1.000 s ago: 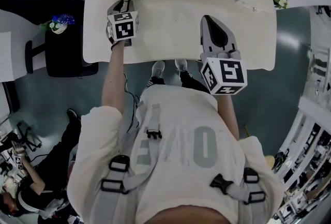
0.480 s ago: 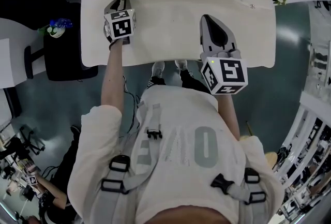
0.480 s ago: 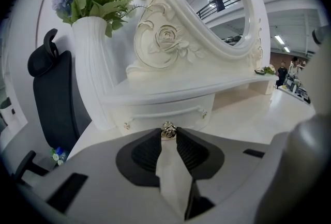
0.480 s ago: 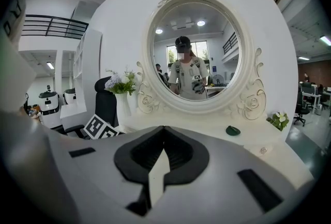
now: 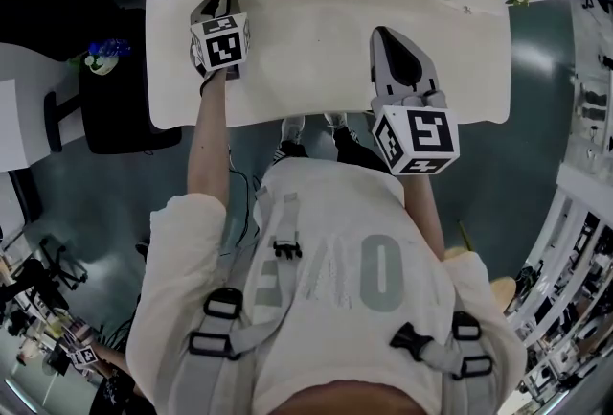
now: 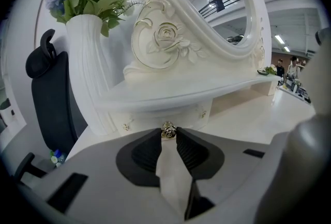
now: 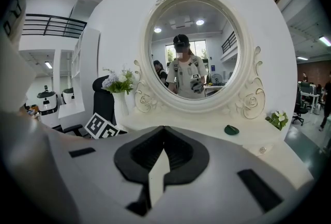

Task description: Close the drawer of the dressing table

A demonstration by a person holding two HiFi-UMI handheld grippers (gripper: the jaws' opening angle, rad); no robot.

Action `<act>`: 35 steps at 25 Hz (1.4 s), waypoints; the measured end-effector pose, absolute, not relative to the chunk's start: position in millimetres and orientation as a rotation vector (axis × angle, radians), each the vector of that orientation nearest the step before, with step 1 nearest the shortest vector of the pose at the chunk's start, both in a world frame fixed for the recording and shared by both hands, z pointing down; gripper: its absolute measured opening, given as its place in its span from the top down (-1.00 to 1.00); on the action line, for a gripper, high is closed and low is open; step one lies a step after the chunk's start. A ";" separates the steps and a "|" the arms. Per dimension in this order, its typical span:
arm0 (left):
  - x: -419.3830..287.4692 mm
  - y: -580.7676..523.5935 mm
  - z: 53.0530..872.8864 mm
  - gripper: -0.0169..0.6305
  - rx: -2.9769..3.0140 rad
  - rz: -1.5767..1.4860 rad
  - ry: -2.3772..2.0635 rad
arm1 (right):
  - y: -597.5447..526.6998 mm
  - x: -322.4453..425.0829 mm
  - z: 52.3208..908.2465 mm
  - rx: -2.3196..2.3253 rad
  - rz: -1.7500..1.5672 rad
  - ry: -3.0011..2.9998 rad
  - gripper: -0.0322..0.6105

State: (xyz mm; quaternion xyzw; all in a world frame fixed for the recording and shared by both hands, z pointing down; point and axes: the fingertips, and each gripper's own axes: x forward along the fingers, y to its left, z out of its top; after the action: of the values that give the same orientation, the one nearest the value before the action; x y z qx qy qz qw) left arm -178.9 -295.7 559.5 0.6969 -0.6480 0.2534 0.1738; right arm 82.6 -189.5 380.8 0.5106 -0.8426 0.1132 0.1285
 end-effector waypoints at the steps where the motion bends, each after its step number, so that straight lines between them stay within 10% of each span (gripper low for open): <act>1: -179.3 -295.9 560.0 0.64 1.977 0.721 -1.838 | -190.2 83.1 380.9 1.487 0.331 -2.450 0.87; 22: -174.4 -282.9 512.5 0.54 1.997 0.606 -1.863 | -192.1 67.9 355.4 1.439 0.270 -2.558 0.87; 35: -154.0 -247.9 242.2 0.82 2.316 0.062 -2.325 | -194.9 50.1 307.0 1.392 0.122 -2.707 0.87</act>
State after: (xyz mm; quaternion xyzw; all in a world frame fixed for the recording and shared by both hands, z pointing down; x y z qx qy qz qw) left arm -154.0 -247.9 242.2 0.7039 -0.7065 0.0190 -0.0705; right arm 50.1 -194.9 307.0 0.4563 -0.8876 0.0400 0.0478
